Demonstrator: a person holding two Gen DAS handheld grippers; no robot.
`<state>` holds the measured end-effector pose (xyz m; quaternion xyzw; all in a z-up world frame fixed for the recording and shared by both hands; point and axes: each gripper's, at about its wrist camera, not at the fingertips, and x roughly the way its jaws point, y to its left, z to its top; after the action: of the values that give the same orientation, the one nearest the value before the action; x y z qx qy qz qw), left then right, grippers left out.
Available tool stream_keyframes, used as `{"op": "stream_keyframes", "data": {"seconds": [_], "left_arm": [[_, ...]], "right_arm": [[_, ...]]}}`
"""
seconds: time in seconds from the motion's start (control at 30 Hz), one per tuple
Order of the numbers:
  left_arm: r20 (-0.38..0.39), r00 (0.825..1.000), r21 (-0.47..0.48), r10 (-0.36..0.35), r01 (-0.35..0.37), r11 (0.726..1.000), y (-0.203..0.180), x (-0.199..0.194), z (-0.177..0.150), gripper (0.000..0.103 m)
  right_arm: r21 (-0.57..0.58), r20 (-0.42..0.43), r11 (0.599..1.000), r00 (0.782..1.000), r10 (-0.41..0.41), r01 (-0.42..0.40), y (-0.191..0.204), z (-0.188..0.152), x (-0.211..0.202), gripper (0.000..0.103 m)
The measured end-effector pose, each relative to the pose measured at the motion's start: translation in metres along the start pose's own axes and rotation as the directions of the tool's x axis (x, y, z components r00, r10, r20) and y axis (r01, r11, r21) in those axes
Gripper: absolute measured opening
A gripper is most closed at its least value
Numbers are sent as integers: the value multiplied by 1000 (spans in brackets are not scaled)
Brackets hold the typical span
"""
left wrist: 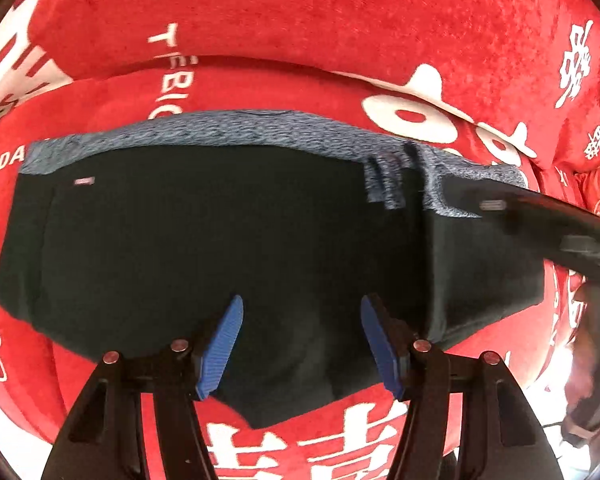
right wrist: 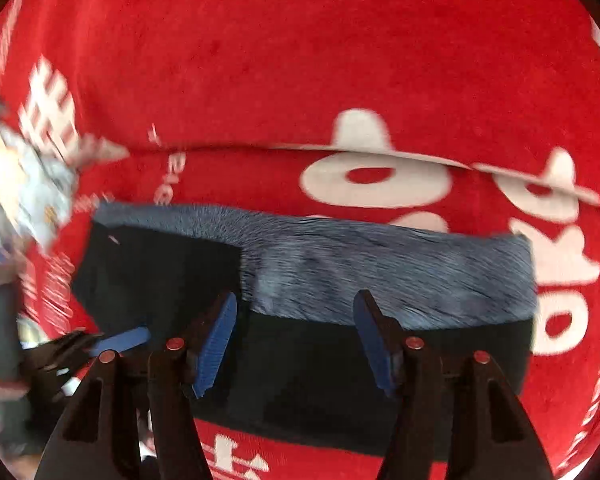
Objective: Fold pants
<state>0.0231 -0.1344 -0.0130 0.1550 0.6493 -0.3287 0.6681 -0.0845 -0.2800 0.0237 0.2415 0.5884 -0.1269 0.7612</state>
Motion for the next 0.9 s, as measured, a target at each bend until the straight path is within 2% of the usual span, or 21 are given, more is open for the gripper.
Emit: {"op": "stream_keyframes", "data": {"seconds": [0.03,0.07,0.13,0.17,0.27,0.37,0.43,0.47,0.57,0.6,0.63,0.67,0.7,0.73,0.77,0.8,0.9], "left_arm": [[0,1000,-3,3,-3,1000,4,-2,-2,62],[-2,1000,-6,6,-6,1000,9,-4,-4,62],[2,1000,-19,13,-13,1000,18,-8,-8,62],[9,1000,-23,13,-13,1000,22,-9,-9,62],[8,1000,-41,21,-20,999,32,-5,-13,62],[-14,999,-64,48,-49,997,34,2,-13,62],[-14,998,-69,60,-61,996,35,2,-15,62],[-17,998,-67,69,-69,995,35,2,-16,62],[-32,996,-58,82,-84,995,33,1,-17,62],[-36,996,-54,86,-88,995,32,0,-18,62],[-43,995,-47,95,-97,994,30,-1,-18,62],[-44,994,-42,103,-105,994,29,-2,-19,62],[-42,994,-41,106,-108,993,27,-2,-19,62],[-37,994,-40,104,-105,994,26,-4,-19,67],[-32,994,-40,101,-102,994,24,-5,-19,77],[-23,995,-43,100,-101,994,22,-6,-19,79],[-23,995,-44,97,-98,994,16,-8,-21,79]], "right_arm": [[-21,-20,999,999,-47,47,8,2,9,45],[-36,-38,995,995,-98,96,18,-1,21,13],[5,-73,997,995,-71,71,15,-5,37,13],[28,-75,999,996,-40,42,14,-6,38,8],[35,-95,999,995,2,1,22,-11,42,8],[-28,-91,999,995,-49,46,37,-15,49,8],[-37,-91,999,995,-35,32,40,-12,48,9],[-34,-99,999,995,-3,0,40,-13,47,12],[9,-99,996,991,90,-90,32,-14,36,13],[30,-94,992,988,124,-122,26,-15,29,16],[57,-77,987,985,151,-147,21,-18,20,23],[58,-62,989,989,137,-133,18,-19,12,28],[56,-50,992,992,114,-111,15,-22,6,28],[57,-42,994,995,95,-92,9,-24,-1,28],[77,-34,994,996,80,-77,1,-28,-8,28],[95,-34,993,997,76,-72,-4,-31,-10,28],[142,-61,987,995,78,-69,-17,-41,-8,28]]}}
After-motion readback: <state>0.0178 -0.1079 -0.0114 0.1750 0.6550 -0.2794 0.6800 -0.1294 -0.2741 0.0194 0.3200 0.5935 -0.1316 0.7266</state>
